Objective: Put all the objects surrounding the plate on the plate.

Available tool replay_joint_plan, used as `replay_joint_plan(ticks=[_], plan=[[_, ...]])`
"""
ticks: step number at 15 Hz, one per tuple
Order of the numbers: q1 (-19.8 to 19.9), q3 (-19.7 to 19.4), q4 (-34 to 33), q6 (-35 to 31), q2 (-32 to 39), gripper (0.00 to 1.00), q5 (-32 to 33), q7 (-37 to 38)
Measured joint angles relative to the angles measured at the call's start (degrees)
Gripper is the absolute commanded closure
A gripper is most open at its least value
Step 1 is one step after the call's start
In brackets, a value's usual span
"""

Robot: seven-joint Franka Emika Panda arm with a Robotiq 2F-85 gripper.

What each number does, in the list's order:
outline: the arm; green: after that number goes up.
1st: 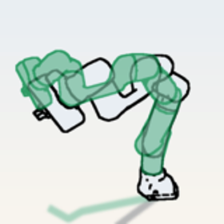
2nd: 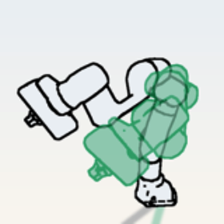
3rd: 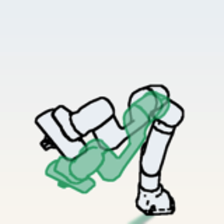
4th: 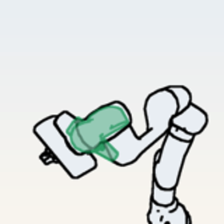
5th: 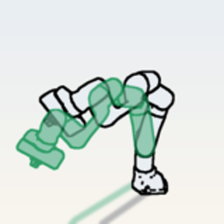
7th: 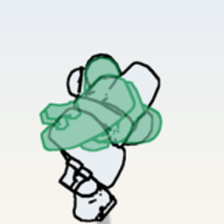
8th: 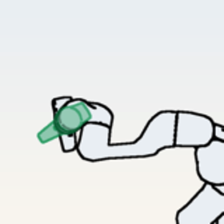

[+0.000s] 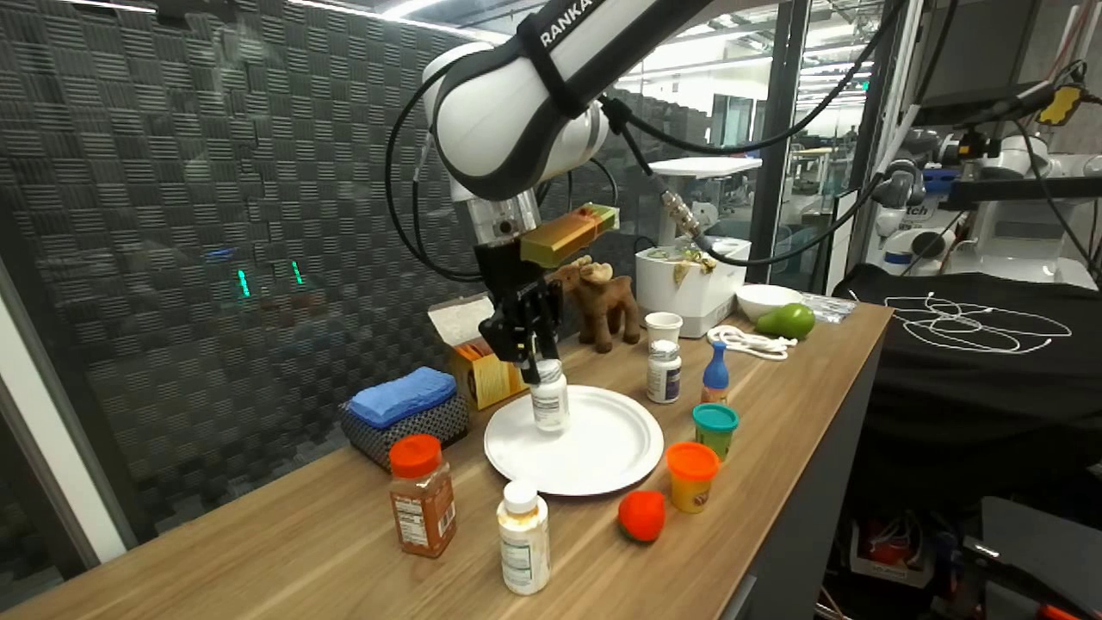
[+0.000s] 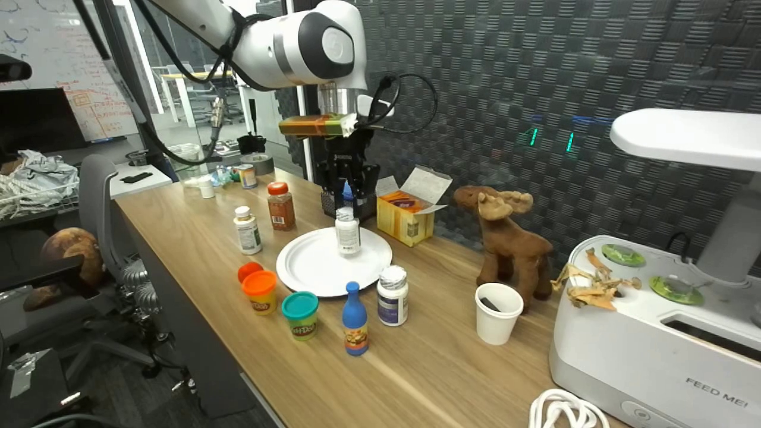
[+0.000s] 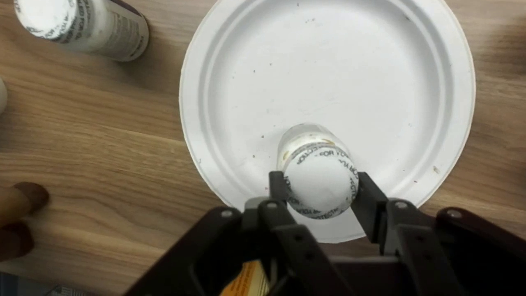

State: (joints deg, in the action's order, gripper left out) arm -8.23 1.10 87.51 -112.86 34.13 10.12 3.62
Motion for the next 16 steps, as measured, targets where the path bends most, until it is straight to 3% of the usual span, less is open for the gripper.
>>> replay_joint_plan(ticks=[2,3,4,8,13,16], plan=[[0.07,-0.2,-0.08,-1.34,0.53,0.81,0.0,0.74],[0.12,-0.24,-0.13,-1.65,0.69,0.31,0.0,0.97],[0.16,-0.27,-0.15,-1.89,0.79,0.3,0.0,1.17],[0.16,-0.27,-0.22,-2.06,0.77,0.01,-0.05,1.25],[1.36,-0.59,0.23,-0.54,-3.57,0.0,-0.52,1.4],[3.55,-2.01,1.72,6.75,-8.17,0.01,-0.58,1.7]])
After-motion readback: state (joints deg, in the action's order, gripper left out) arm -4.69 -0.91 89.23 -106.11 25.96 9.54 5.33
